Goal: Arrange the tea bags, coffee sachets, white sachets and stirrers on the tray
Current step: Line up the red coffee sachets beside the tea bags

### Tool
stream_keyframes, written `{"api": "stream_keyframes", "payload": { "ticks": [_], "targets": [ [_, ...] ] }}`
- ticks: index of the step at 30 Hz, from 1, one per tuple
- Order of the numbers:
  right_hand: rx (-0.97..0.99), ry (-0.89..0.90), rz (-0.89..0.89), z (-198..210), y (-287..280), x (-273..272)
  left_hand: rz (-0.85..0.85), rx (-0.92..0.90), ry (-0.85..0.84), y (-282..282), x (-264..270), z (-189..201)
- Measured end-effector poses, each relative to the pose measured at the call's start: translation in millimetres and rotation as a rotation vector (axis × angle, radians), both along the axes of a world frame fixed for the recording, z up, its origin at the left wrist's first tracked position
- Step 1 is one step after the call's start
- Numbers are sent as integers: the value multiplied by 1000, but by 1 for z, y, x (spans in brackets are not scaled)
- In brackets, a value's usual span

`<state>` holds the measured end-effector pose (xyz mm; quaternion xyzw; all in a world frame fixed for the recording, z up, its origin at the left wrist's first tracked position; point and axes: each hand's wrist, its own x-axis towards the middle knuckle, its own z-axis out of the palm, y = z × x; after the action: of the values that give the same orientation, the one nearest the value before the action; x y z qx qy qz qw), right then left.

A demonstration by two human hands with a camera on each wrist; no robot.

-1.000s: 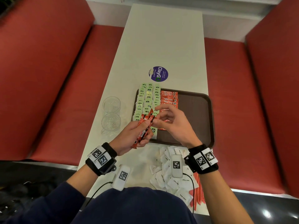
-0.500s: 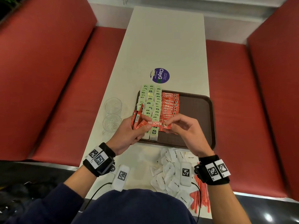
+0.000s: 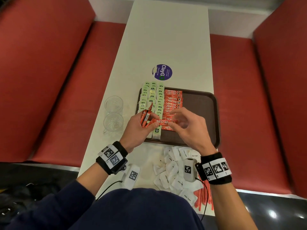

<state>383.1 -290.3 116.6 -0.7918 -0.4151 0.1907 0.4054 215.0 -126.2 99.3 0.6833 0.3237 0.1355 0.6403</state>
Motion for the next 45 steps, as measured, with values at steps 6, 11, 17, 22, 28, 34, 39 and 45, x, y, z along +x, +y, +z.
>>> {"api": "stream_keyframes", "payload": {
  "ticks": [6,11,17,22,28,34,39,45],
  "targets": [
    [-72,-593,156,-7,3,-2,-37,9,0,-2,9,-1],
    [-60,-674,179,-18,-2,4,-64,-5,27,-3,7,-2],
    [-390,-406,137,-60,-3,25,22,-176,46,-3,-3,-6],
    [-563,-356,186,-91,11,27,-1,-192,111,-1,-13,-6],
    [-571,-428,178,-103,21,25,8,-198,120,3,-19,-5],
    [-542,-432,162,-104,22,21,-19,-280,110,1,-20,-5],
    [-496,-445,148,-105,20,20,-53,-363,106,3,-22,-2],
    [-187,-144,25,-69,23,13,-129,-309,128,4,-25,1]
  ]
}}
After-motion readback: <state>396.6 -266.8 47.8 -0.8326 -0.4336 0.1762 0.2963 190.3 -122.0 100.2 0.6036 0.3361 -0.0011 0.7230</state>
